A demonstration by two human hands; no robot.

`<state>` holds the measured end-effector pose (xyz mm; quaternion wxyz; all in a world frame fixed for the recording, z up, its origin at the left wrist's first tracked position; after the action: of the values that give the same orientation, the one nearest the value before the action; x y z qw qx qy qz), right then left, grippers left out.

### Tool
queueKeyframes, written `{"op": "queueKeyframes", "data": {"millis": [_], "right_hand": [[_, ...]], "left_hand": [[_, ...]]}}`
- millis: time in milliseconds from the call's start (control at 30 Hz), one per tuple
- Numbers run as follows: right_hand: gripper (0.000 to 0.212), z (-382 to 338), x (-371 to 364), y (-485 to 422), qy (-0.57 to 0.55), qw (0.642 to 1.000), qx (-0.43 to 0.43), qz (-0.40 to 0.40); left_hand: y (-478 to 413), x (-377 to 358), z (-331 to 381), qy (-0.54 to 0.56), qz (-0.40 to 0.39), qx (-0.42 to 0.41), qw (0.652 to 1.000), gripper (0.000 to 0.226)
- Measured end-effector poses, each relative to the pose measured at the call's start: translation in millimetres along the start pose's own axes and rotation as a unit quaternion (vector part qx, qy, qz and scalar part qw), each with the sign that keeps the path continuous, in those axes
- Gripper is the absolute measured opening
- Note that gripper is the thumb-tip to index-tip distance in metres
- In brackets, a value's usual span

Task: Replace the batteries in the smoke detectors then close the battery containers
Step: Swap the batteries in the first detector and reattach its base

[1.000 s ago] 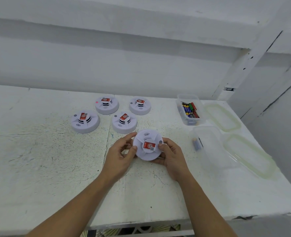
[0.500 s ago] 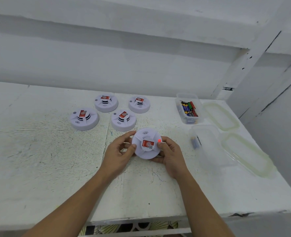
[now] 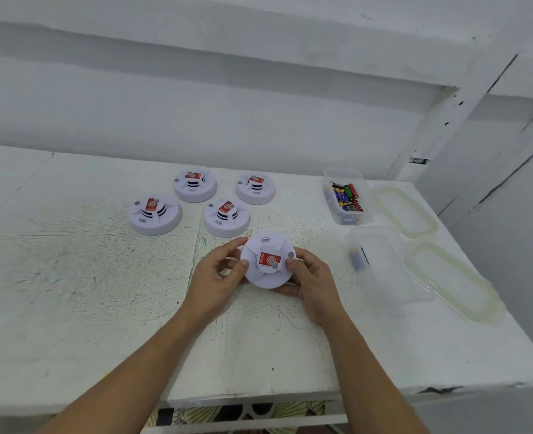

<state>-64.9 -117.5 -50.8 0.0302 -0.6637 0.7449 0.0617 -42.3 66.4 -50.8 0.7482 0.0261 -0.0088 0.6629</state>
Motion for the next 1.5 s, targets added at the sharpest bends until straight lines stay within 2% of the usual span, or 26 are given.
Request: {"op": "queueKeyframes", "data": {"millis": [300, 567, 1500], "right_hand": [[0.027, -2.4, -1.0, 1.4, -0.026, 1.0, -0.003, -0.009], [0.026, -3.2, -2.1, 1.4, -0.019, 1.0, 0.003, -0.014], [0.026, -2.4, -1.8, 2.1, -0.018, 1.0, 0.004, -0.01]], "left_hand": [[2.1, -1.3, 3.9, 0.036, -0.004, 0.01, 0.999, 0.036], [0.6, 0.3, 1.7, -0.004, 0.003, 0.006, 1.0, 0.038], [-0.5, 0.0, 0.2, -0.013, -0.001, 0.002, 1.0, 0.041]]}}
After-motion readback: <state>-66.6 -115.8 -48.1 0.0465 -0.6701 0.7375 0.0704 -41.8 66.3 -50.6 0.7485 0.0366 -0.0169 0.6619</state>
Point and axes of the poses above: each hand's wrist, its own y-axis away from the middle knuckle, its own x-axis out of the back of the hand, z = x × y, the point moved 6 cm from there along -y, towards the middle knuckle, and after that the axes turned 7 degrees about x, right-handed, at the moved point
